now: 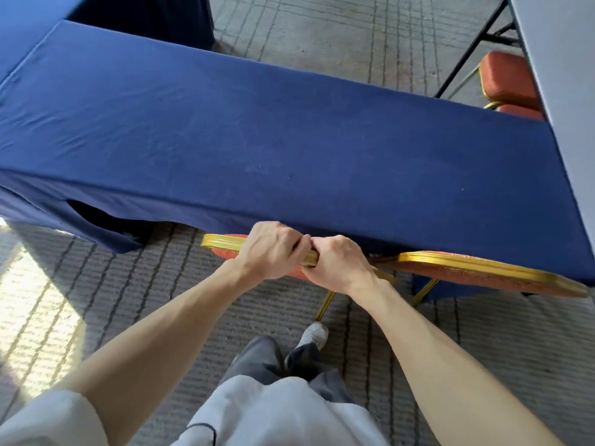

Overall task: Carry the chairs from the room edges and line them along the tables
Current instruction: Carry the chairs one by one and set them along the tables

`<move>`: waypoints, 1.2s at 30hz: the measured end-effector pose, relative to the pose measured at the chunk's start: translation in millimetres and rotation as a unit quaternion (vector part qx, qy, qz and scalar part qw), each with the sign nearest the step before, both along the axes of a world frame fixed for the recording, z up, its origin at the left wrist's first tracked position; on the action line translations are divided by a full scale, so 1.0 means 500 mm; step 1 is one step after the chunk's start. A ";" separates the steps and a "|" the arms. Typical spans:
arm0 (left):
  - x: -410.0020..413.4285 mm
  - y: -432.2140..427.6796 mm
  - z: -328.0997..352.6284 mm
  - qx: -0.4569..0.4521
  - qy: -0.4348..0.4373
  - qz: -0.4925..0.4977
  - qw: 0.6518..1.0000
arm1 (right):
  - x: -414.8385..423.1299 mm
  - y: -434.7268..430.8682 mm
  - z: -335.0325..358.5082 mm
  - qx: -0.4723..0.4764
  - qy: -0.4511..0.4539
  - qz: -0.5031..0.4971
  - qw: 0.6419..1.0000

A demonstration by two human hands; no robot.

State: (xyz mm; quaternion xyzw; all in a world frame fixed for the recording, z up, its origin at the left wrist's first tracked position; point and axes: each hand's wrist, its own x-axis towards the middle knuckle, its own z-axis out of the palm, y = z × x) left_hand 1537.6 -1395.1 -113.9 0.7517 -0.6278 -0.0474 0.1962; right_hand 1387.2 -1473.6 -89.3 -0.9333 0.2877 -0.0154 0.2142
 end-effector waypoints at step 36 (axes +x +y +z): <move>0.053 -0.119 -0.071 0.029 0.011 -0.006 0.999 | 0.027 -0.119 -0.014 0.089 0.135 -0.011 0.987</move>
